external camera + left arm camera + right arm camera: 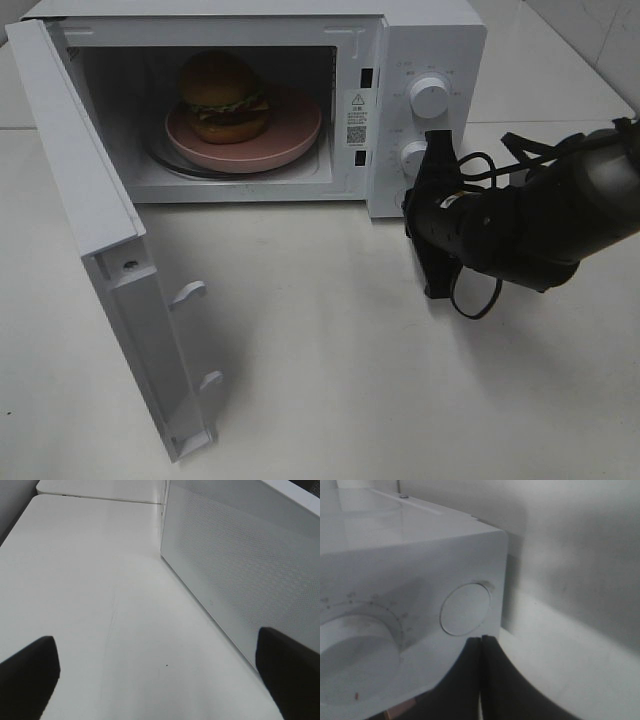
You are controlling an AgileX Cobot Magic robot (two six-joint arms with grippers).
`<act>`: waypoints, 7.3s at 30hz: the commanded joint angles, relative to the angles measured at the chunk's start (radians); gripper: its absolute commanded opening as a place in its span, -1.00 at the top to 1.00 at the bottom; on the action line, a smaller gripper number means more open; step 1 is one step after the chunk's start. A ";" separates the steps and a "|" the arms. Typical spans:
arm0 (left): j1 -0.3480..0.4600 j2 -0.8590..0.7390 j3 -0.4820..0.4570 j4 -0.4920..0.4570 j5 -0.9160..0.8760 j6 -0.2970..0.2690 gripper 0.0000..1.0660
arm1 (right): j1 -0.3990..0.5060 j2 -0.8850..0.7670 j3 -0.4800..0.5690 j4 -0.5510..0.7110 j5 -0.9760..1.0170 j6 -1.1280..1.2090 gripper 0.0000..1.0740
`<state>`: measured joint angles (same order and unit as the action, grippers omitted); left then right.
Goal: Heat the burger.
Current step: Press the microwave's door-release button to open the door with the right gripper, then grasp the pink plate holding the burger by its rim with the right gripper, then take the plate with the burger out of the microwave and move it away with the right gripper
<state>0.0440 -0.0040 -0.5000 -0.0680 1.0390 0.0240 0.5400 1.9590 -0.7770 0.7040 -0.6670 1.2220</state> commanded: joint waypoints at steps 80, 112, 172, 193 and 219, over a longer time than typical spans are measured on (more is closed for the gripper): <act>0.005 -0.019 0.004 -0.006 -0.002 -0.005 -0.88 | 0.018 -0.556 -0.238 -0.952 1.193 -2.381 -0.67; 0.005 -0.019 0.004 -0.006 -0.002 -0.005 -0.88 | 0.150 -0.110 -0.549 -1.065 1.042 -2.252 -0.62; 0.005 -0.019 0.004 -0.006 -0.002 -0.005 -0.88 | 0.148 0.493 -1.245 -0.952 1.244 -2.166 1.00; 0.005 -0.019 0.004 -0.006 -0.002 -0.005 -0.88 | 0.151 0.249 -0.904 -0.956 1.117 -2.407 1.00; 0.005 -0.019 0.004 -0.006 -0.002 -0.005 -0.88 | 0.151 -0.104 -0.428 -0.989 0.826 -2.515 1.00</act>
<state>0.0440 -0.0040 -0.5000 -0.0670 1.0390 0.0240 0.6920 1.9220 -1.2430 -0.2890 0.2330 -1.3050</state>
